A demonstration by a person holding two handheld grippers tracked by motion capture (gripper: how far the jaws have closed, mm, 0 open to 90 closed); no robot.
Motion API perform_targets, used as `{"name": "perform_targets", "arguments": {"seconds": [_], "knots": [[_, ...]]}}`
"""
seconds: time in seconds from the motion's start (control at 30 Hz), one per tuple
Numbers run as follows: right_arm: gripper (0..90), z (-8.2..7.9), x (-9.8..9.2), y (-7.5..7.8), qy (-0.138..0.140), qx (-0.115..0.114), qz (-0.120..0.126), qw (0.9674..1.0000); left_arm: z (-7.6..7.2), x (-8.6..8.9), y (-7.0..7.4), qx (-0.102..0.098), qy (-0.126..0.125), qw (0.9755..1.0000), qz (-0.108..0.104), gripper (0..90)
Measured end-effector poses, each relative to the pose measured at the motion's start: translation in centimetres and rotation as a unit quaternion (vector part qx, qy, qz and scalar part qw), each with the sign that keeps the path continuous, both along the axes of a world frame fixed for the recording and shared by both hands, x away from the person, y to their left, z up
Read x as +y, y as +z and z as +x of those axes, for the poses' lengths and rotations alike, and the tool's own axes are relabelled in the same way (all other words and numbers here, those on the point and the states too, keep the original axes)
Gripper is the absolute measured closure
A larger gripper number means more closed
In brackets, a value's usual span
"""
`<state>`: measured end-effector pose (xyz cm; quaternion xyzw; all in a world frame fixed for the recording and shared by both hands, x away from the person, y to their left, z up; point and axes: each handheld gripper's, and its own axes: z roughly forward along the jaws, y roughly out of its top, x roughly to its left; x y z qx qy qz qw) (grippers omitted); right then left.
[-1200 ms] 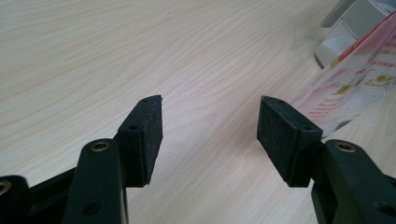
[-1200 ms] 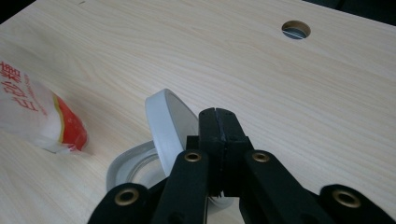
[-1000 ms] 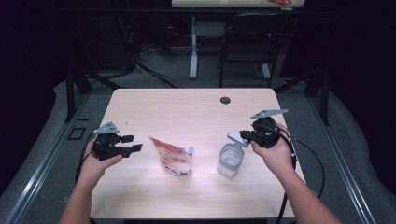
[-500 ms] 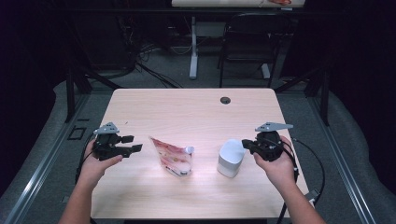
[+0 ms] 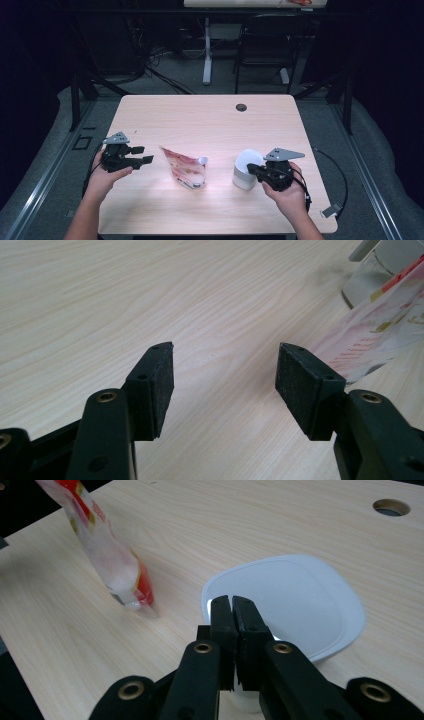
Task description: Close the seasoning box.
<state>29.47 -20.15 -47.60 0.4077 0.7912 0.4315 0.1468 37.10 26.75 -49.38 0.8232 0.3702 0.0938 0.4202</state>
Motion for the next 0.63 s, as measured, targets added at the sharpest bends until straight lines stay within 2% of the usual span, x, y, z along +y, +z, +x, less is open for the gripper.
{"name": "perform_targets", "arguments": {"seconds": [0.17, 0.33, 0.63], "knots": [[88.0, -0.4, 0.5, -0.7, 0.007, -0.008, 0.01, 0.9999, 0.0, 0.0, -0.1, 0.002, 0.003, 1.0, -0.001, 40.8], [88.1, -0.8, 0.7, -0.6, 0.014, -0.013, 0.003, 0.9998, 0.0, 0.0, -0.3, 0.005, 0.002, 1.0, 0.003, 40.8], [87.1, -1.4, 1.0, -0.6, 0.023, -0.023, 0.014, 0.9994, 0.1, 0.1, -0.5, 0.008, 0.007, 0.9999, 0.003, 40.7]]}}
